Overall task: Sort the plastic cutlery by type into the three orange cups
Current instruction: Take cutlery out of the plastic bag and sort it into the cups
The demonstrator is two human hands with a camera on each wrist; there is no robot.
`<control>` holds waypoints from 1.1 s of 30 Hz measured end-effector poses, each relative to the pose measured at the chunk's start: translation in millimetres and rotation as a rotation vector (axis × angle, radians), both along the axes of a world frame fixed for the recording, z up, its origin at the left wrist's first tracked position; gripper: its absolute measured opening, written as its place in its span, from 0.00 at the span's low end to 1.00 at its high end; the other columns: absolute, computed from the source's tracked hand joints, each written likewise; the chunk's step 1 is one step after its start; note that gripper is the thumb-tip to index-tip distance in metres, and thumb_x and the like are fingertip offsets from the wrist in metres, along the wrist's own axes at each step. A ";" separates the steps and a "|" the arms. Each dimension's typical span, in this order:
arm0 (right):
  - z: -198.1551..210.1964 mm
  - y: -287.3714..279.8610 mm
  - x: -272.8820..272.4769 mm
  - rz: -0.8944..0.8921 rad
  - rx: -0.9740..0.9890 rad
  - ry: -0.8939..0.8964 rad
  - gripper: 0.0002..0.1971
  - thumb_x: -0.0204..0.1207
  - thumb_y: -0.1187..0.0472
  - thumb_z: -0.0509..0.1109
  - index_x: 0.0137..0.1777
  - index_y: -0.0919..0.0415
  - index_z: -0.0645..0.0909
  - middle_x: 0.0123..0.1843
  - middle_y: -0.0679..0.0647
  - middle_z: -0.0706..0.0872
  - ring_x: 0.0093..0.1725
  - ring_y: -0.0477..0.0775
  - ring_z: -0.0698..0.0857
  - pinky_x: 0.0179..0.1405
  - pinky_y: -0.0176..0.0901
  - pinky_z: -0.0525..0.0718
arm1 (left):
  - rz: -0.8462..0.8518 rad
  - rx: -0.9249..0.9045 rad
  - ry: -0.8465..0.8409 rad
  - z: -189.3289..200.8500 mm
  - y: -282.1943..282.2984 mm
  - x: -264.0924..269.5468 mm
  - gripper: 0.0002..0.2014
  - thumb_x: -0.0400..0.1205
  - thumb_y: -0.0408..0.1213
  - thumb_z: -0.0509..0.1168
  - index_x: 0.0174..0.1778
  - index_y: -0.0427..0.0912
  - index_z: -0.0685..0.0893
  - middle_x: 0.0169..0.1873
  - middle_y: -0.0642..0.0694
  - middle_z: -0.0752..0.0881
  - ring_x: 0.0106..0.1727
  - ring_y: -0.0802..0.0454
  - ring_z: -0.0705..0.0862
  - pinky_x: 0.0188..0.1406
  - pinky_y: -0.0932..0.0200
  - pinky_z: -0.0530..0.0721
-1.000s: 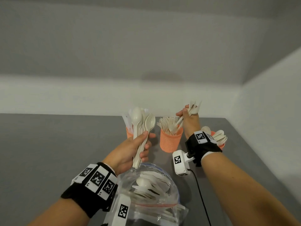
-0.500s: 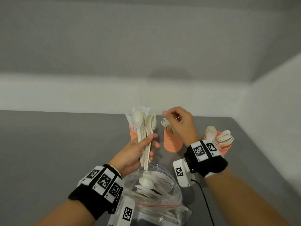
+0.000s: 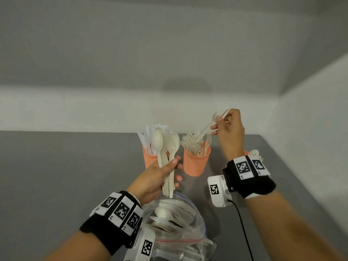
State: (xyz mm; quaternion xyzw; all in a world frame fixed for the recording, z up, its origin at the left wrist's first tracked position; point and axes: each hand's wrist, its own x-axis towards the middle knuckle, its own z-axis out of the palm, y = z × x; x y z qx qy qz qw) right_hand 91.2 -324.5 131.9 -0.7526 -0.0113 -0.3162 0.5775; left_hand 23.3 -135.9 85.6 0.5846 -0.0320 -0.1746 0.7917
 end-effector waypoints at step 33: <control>-30.9 2.9 16.8 0.083 -0.082 0.083 0.03 0.86 0.62 0.51 0.52 0.60 0.64 0.49 0.55 0.81 0.42 0.55 0.85 0.47 0.50 0.85 | -0.088 0.099 -0.020 -0.7 4.1 -4.1 0.05 0.84 0.38 0.59 0.46 0.40 0.74 0.27 0.49 0.76 0.23 0.56 0.73 0.26 0.60 0.79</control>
